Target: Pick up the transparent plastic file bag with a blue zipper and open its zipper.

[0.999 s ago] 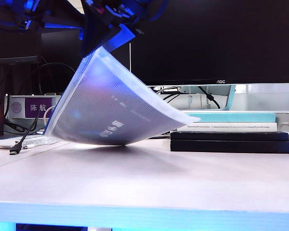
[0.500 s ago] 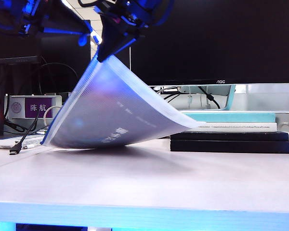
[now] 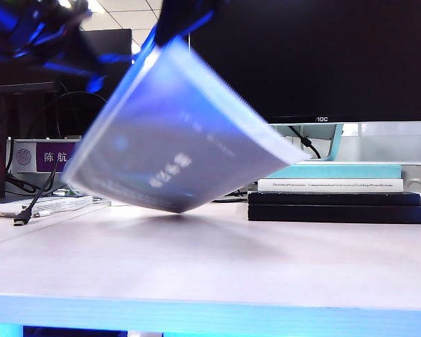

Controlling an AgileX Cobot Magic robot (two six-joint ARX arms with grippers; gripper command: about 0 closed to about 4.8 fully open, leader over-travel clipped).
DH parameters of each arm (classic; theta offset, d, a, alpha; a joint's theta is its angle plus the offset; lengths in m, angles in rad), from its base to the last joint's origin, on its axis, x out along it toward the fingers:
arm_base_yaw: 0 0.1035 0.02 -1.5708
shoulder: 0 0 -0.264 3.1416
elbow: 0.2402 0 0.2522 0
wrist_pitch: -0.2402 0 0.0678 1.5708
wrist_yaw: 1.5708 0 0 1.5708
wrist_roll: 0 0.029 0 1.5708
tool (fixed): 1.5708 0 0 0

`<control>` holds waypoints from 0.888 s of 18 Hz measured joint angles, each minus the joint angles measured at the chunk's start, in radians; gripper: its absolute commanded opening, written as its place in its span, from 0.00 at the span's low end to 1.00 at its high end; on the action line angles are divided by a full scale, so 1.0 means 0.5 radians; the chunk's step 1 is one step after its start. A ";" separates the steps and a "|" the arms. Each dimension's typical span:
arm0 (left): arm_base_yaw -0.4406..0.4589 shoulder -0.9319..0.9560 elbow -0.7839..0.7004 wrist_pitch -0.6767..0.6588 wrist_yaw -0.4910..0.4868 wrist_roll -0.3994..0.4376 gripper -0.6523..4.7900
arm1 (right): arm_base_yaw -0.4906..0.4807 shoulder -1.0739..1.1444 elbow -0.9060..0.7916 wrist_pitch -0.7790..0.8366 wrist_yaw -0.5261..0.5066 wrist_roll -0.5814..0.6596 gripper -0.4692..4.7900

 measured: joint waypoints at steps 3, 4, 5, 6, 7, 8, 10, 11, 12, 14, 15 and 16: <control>-0.005 0.008 0.000 -0.010 -0.159 0.026 0.11 | 0.000 -0.141 0.001 -0.113 0.001 0.000 0.08; -0.005 0.008 0.000 -0.011 -0.202 0.027 0.11 | 0.000 -0.179 0.000 -0.159 0.001 0.000 0.08; -0.002 0.009 -0.001 -0.013 -0.266 0.027 0.11 | 0.000 -0.234 0.000 -0.225 0.003 0.001 0.08; -0.002 0.009 0.000 -0.013 -0.432 0.049 0.11 | 0.000 -0.359 0.001 -0.400 0.018 0.002 0.08; -0.002 0.009 0.000 -0.014 -0.555 0.063 0.11 | 0.000 -0.424 0.000 -0.521 0.066 0.002 0.08; 0.000 0.009 0.000 -0.027 -0.774 0.069 0.11 | 0.000 -0.520 0.000 -0.680 0.167 0.004 0.08; -0.005 0.009 0.000 -0.153 -1.129 0.072 0.12 | -0.002 -0.640 0.000 -0.996 0.335 0.007 0.08; -0.005 0.009 -0.001 -0.174 -1.122 0.072 0.62 | -0.002 -0.640 -0.001 -1.030 0.336 0.008 0.08; 0.009 0.008 0.000 -0.195 -0.842 0.069 0.82 | -0.005 -0.636 -0.048 -1.042 0.342 0.008 0.08; 0.008 -0.011 -0.001 -0.229 -0.517 0.031 0.88 | -0.010 -0.599 -0.156 -1.019 0.346 0.008 0.08; 0.008 -0.040 -0.001 -0.257 -0.292 0.014 0.88 | -0.027 -0.565 -0.214 -1.023 0.343 0.008 0.08; 0.007 -0.066 -0.001 -0.269 -0.139 0.003 0.88 | -0.050 -0.545 -0.256 -1.019 0.343 0.008 0.08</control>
